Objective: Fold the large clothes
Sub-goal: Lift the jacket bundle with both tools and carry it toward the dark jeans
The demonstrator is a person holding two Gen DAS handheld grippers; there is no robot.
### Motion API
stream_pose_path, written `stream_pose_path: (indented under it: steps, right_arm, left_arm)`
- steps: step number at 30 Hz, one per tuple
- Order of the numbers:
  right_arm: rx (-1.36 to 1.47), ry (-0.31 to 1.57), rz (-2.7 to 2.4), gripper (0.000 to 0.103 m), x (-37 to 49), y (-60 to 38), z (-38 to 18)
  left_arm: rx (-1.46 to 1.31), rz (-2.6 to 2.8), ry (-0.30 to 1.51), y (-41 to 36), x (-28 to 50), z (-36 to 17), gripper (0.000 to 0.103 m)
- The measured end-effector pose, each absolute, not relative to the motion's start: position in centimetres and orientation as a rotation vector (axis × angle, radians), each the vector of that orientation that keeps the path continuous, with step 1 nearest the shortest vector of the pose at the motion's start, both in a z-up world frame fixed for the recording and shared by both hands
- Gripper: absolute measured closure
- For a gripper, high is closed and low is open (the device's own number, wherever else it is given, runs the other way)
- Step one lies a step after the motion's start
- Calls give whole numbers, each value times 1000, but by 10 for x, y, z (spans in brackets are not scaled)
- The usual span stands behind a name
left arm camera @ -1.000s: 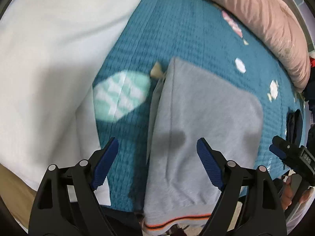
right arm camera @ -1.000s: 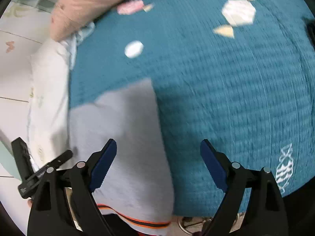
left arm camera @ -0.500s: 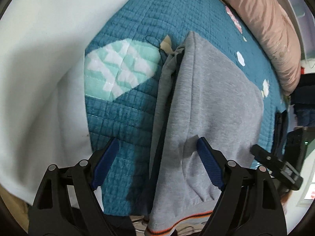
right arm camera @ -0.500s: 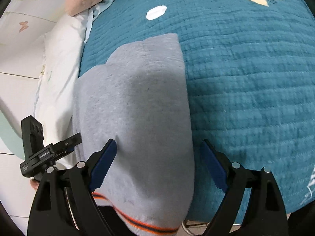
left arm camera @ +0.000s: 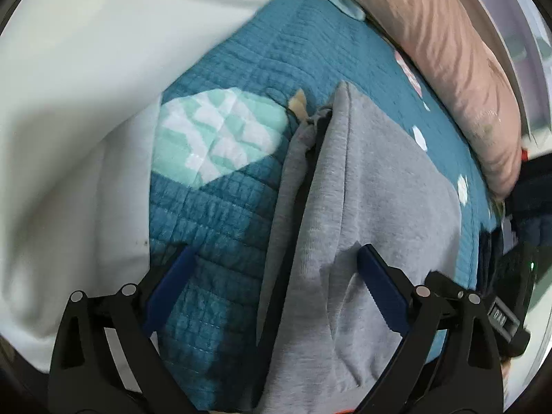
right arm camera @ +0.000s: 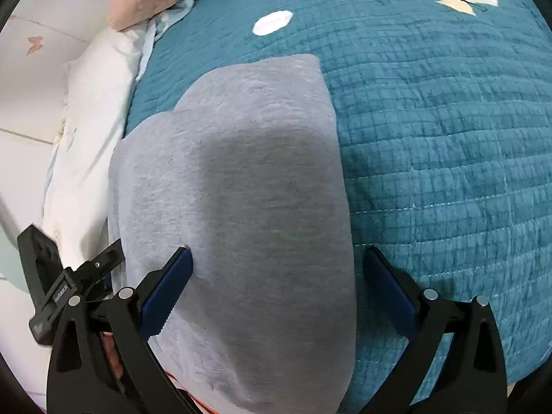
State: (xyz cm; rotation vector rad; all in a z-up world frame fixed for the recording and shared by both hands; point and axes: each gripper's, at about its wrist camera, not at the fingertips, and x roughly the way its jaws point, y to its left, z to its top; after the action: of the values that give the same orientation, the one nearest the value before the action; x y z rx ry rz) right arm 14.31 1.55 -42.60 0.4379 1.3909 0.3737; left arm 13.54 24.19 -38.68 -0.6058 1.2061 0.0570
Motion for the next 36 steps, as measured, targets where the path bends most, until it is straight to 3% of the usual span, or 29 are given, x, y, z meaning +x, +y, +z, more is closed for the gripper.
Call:
stream_pose_path:
  steps: [4, 8, 10, 13, 16, 18, 20, 21, 22, 23, 27, 29, 31, 33, 36]
  right_arm:
    - [405, 1419, 393, 11, 149, 19, -425]
    - [436, 1366, 507, 34, 148, 8, -417]
    - [474, 1358, 545, 48, 148, -5, -419]
    - [563, 1348, 645, 56, 149, -19, -418]
    - [576, 1367, 694, 54, 156, -20, -425]
    - [609, 1399, 704, 50, 165, -15, -440]
    - [684, 1401, 723, 40, 171, -12, -454]
    - [716, 1391, 736, 28, 173, -10, -457]
    - [724, 1377, 762, 8, 176, -2, -455]
    - [695, 1373, 787, 6, 176, 7, -451]
    - [356, 1411, 709, 6, 166, 42, -430]
    - [445, 1418, 713, 11, 169, 31, -429]
    - [633, 1443, 711, 33, 174, 3, -436]
    - [780, 1474, 700, 43, 178, -20, -448]
    - [879, 1489, 710, 47, 177, -37, -457]
  left_arm:
    - [-612, 16, 1232, 245, 135, -384, 13]
    - [-683, -121, 1278, 251, 140, -377, 39]
    - [-703, -202, 1279, 252, 140, -376, 44]
    - [-755, -291, 1289, 250, 141, -380, 45]
    - [-800, -313, 1322, 253, 148, -400, 43]
    - [-873, -334, 1314, 260, 155, -410, 33]
    - [-869, -333, 1318, 260, 160, -410, 28]
    - [-860, -338, 1317, 256, 161, -409, 18]
    - [-855, -360, 1306, 249, 164, -408, 11]
    - [-844, -368, 1299, 243, 168, -407, 5]
    - [-618, -257, 1378, 214, 174, -387, 6]
    - [-589, -229, 1363, 214, 171, -378, 8]
    - [-648, -222, 1349, 225, 164, -372, 22]
    - [-721, -200, 1350, 245, 159, -376, 33]
    - [-848, -219, 1363, 269, 158, -398, 36]
